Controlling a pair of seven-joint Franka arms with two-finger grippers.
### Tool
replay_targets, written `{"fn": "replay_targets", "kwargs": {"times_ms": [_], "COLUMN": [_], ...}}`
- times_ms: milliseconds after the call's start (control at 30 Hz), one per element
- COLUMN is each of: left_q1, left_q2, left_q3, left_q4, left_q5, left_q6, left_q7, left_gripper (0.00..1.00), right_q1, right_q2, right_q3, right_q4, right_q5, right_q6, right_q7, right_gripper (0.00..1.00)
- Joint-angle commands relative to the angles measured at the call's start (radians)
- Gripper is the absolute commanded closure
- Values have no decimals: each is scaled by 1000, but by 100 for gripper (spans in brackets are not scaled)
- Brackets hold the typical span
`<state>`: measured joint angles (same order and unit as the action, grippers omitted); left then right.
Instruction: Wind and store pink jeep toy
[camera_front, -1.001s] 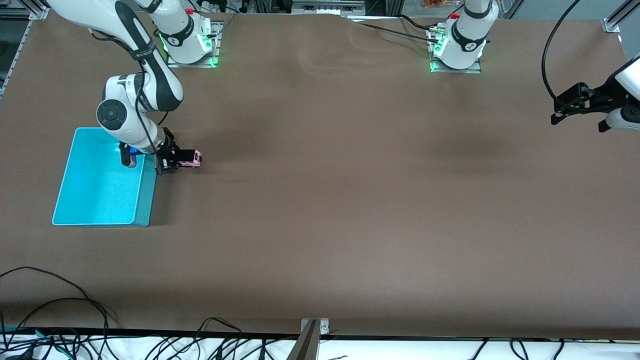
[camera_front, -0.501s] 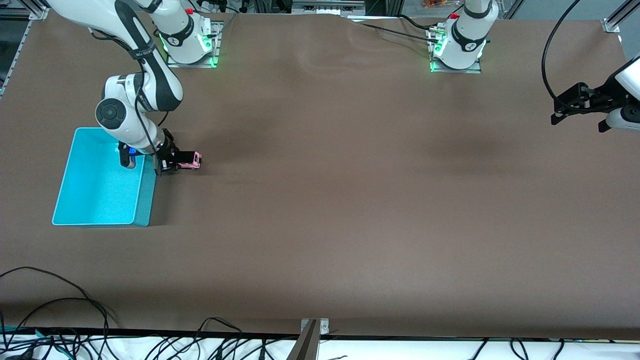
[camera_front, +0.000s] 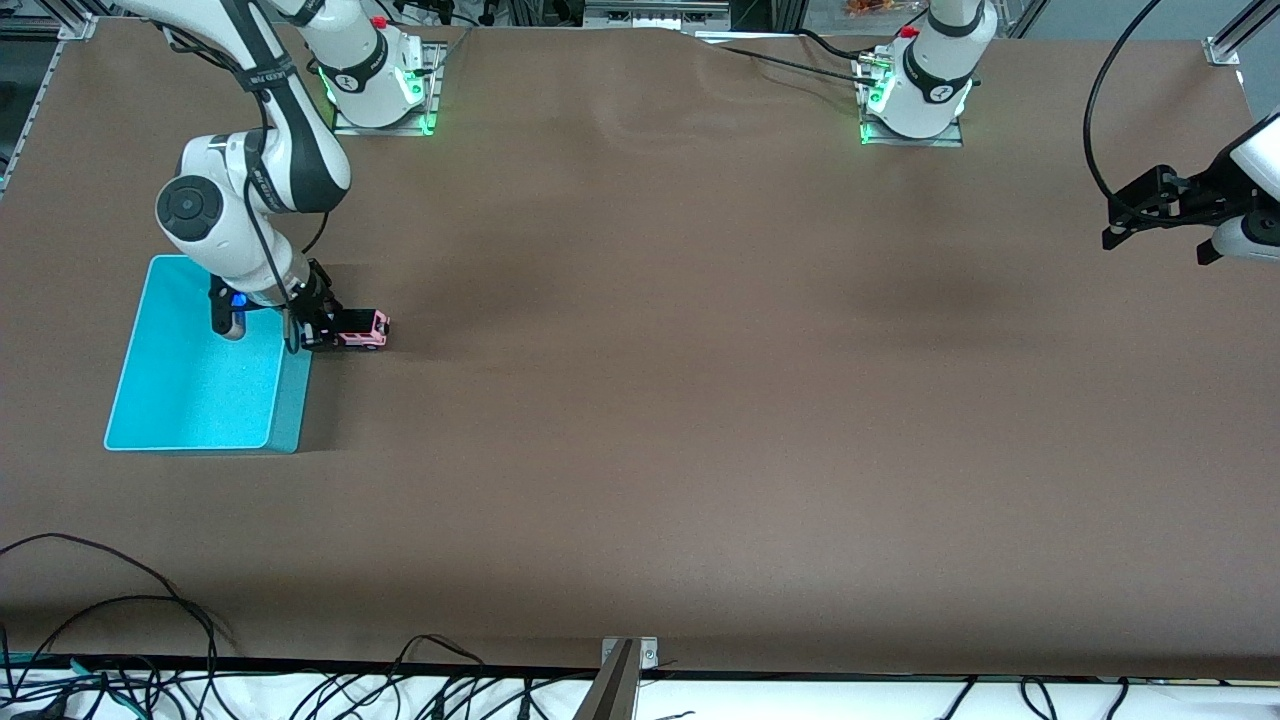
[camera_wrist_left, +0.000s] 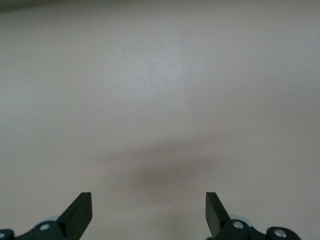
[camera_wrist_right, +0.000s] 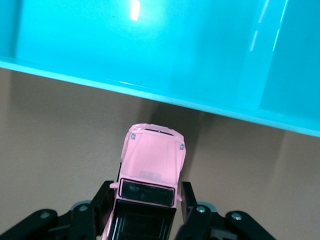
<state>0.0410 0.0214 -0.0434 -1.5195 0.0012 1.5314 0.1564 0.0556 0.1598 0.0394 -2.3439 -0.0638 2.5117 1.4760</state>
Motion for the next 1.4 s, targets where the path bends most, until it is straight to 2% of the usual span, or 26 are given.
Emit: {"fn": "replay_targets", "kwargs": {"times_ms": [0, 334, 534, 734, 1068, 1368], "left_q1": [2, 2, 2, 0, 0, 0], "left_q2": [14, 14, 14, 14, 14, 14], "left_q3": [-4, -4, -4, -4, -4, -4], "left_q4": [32, 32, 32, 32, 32, 32], "left_q5": [17, 17, 17, 17, 17, 17], "left_q6": [-14, -14, -14, -14, -14, -14], "left_q7": [-3, -3, -3, -3, -3, -5], "left_gripper": [0, 0, 0, 0, 0, 0], "right_q1": [3, 3, -5, -10, -11, -14], "right_q2": [-40, -66, -80, -79, -63, -17], "right_q3": [26, 39, 27, -49, -180, -269], "right_q4": [32, 123, 158, 205, 207, 212], "right_q5": [-21, -21, -19, -21, -16, -48], "right_q6": [-70, -204, -281, -358, -360, -346], "right_q7": [-14, -198, -416, -679, -1046, -1390], "right_gripper": [100, 100, 100, 100, 100, 100]}}
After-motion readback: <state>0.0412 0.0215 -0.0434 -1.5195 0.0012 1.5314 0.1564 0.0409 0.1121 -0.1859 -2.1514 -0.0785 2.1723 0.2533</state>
